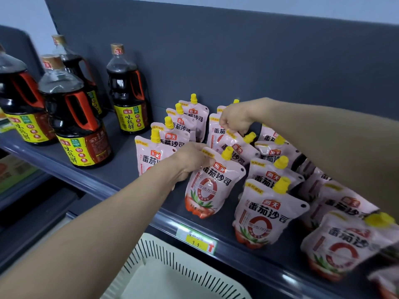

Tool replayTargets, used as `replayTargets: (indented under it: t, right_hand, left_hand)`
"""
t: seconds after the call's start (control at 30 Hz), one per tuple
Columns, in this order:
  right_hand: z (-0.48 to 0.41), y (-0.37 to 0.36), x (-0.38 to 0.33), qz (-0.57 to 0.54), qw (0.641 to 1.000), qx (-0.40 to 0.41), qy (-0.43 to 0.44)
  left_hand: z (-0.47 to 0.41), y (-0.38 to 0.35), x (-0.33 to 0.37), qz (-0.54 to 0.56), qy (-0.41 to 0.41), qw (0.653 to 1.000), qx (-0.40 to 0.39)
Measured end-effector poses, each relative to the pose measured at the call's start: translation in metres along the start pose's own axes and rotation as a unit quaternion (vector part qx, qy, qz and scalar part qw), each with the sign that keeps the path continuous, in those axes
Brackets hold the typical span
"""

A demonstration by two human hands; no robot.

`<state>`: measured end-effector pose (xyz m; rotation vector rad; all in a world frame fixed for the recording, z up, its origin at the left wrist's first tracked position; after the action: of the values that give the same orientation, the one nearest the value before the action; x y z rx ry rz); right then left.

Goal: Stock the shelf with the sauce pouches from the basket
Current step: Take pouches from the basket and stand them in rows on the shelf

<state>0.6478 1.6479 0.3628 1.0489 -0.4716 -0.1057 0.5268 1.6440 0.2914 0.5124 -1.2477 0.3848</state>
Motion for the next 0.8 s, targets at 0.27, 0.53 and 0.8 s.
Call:
replayTargets:
  t: [0.27,0.53,0.8]
  right_hand:
    - [0.02,0.027,-0.027,-0.083,0.993,0.087,0.018]
    - [0.03,0.005,-0.017,-0.226,0.973,0.029,-0.032]
    - [0.042,0.005,-0.013,-0.14,0.986,0.085,-0.025]
  left_hand:
    - [0.015,0.001,-0.002,0.012,0.004,1.0,0.021]
    - [0.02,0.008,0.003,-0.016,0.004,1.0,0.025]
    - [0.019,0.011,0.008,-0.045,-0.01,0.998,0.036]
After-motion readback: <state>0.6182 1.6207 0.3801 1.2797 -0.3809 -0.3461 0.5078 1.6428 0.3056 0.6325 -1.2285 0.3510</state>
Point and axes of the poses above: each hand's wrist, its own z-axis away from the middle knuckle, its own y-axis out of the back of the hand, x = y × z, the point moved 10 cm from there along -z, towards the middle knuckle, and after that the axes turned 4 degrees about -y, right-handed, at the moved point
